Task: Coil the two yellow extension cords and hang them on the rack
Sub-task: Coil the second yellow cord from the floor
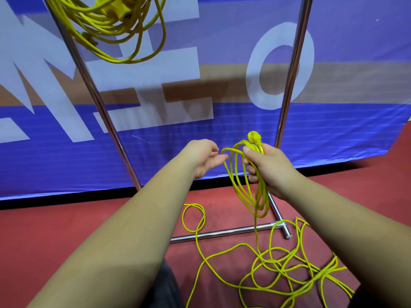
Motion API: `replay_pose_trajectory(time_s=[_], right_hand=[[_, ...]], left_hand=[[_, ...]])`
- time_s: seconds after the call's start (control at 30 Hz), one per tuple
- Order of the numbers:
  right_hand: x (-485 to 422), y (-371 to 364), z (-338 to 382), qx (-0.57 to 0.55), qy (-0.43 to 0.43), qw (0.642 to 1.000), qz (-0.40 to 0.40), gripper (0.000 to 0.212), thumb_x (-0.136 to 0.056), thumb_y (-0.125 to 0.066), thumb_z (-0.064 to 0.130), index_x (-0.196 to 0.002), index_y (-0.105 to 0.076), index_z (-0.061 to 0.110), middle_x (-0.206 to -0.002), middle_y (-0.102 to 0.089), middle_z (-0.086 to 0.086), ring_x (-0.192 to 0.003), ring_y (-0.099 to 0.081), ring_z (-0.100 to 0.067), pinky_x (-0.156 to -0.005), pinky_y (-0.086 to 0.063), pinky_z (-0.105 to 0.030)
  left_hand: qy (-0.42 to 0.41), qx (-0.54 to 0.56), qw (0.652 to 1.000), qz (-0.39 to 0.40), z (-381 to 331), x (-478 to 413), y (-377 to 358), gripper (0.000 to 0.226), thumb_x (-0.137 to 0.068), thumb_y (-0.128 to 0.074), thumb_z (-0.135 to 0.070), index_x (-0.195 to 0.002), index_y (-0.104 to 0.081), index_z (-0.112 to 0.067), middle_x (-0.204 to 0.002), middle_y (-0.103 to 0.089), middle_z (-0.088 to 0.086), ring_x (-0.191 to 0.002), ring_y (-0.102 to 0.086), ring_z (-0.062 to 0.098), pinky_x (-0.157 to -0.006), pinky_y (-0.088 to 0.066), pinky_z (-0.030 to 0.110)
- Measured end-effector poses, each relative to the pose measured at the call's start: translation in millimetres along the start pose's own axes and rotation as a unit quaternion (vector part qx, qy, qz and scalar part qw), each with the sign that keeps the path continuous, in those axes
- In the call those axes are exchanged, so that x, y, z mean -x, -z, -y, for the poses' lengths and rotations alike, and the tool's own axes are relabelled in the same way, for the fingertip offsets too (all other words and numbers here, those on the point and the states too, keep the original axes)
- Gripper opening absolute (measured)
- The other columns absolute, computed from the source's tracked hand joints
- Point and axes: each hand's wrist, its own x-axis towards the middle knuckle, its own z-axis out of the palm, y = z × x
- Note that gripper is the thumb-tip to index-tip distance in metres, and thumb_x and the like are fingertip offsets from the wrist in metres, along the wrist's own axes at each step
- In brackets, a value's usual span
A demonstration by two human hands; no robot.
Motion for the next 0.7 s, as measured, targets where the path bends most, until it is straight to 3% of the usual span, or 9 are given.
replay_pose_trajectory(time_s=[0.07,0.1,0.2,0.23,0.3,0.37,0.57,0.63,0.7], right_hand=[[-1,1,3,-0.018,0.014,0.999,-0.025,0.014,-0.107,-0.063,0.023,-0.096,-0.063,0.016,-0.076,-0.057,-0.003,-0.054,-0.043,-0.014,-0.047,-0.034,-0.027],[-2,2,4,-0.026,0.016,0.999,-0.037,0.014,-0.107,-0.062,0.023,-0.096,-0.063,0.015,-0.075,-0.057,-0.002,-0.054,-0.043,-0.013,-0.047,-0.034,-0.027],[-6,7,8,-0.065,0.011,0.996,-0.066,0.013,-0.108,-0.061,0.021,-0.100,-0.061,0.010,-0.076,-0.055,-0.004,-0.055,-0.043,-0.014,-0.045,-0.034,-0.027],[-8,9,10,-0.082,0.009,0.994,-0.072,0.013,-0.108,-0.061,0.021,-0.104,-0.060,0.009,-0.076,-0.055,-0.004,-0.055,-0.043,-0.014,-0.045,-0.034,-0.027],[-10,11,15,-0.114,0.008,0.990,-0.084,0.012,-0.108,-0.061,0.020,-0.106,-0.058,0.009,-0.076,-0.054,-0.004,-0.055,-0.042,-0.013,-0.044,-0.033,-0.025],[-12,13,20,-0.146,0.009,0.984,-0.099,0.012,-0.108,-0.062,0.019,-0.106,-0.055,0.009,-0.074,-0.053,-0.003,-0.054,-0.042,-0.012,-0.043,-0.033,-0.024],[-13,22,30,-0.221,0.004,0.965,-0.141,0.013,-0.107,-0.062,0.019,-0.098,-0.055,0.013,-0.071,-0.055,-0.001,-0.052,-0.044,-0.009,-0.042,-0.033,-0.021],[-13,27,33,-0.239,0.001,0.959,-0.151,0.017,-0.107,-0.062,0.019,-0.093,-0.055,0.014,-0.069,-0.056,0.000,-0.052,-0.045,-0.008,-0.042,-0.034,-0.020],[-13,30,34,-0.246,-0.001,0.957,-0.153,0.017,-0.107,-0.062,0.020,-0.093,-0.055,0.015,-0.068,-0.056,0.000,-0.051,-0.045,-0.007,-0.042,-0.035,-0.020]], left_hand=[[-0.018,-0.179,0.983,-0.026,8,0,-3,0.031,-0.095,-0.052,0.002,-0.126,-0.053,0.008,-0.124,-0.060,0.022,-0.082,-0.080,0.029,-0.078,-0.066,0.045],[-0.013,-0.261,0.965,-0.003,15,2,-4,0.028,-0.095,-0.054,0.000,-0.122,-0.056,0.005,-0.114,-0.066,0.020,-0.082,-0.080,0.028,-0.081,-0.065,0.046],[0.041,-0.428,0.880,0.200,42,18,-12,0.004,-0.097,-0.064,-0.006,-0.100,-0.064,-0.008,-0.098,-0.072,0.011,-0.090,-0.075,0.029,-0.087,-0.058,0.044],[0.053,-0.469,0.845,0.253,55,19,-15,0.006,-0.097,-0.067,-0.011,-0.103,-0.065,-0.012,-0.102,-0.071,0.008,-0.095,-0.074,0.029,-0.087,-0.057,0.042],[0.031,-0.553,0.778,0.297,81,12,-23,0.033,-0.098,-0.071,-0.024,-0.128,-0.063,-0.013,-0.116,-0.071,0.008,-0.101,-0.071,0.027,-0.089,-0.057,0.042],[-0.019,-0.598,0.744,0.299,101,2,-31,0.048,-0.096,-0.073,-0.030,-0.139,-0.058,-0.015,-0.125,-0.069,0.017,-0.091,-0.065,0.026,-0.084,-0.059,0.042],[-0.069,-0.546,0.792,0.263,117,-8,-39,0.024,-0.098,-0.072,-0.030,-0.114,-0.070,-0.012,-0.105,-0.077,0.010,-0.087,-0.069,0.023,-0.079,-0.051,0.031],[-0.106,-0.547,0.783,0.276,112,-8,-33,0.017,-0.100,-0.068,-0.031,-0.108,-0.069,-0.016,-0.096,-0.072,0.001,-0.081,-0.063,0.015,-0.078,-0.048,0.030],[-0.102,-0.507,0.801,0.301,103,-5,-26,0.008,-0.105,-0.061,-0.029,-0.101,-0.064,-0.022,-0.095,-0.070,-0.004,-0.079,-0.062,0.011,-0.070,-0.045,0.029]])
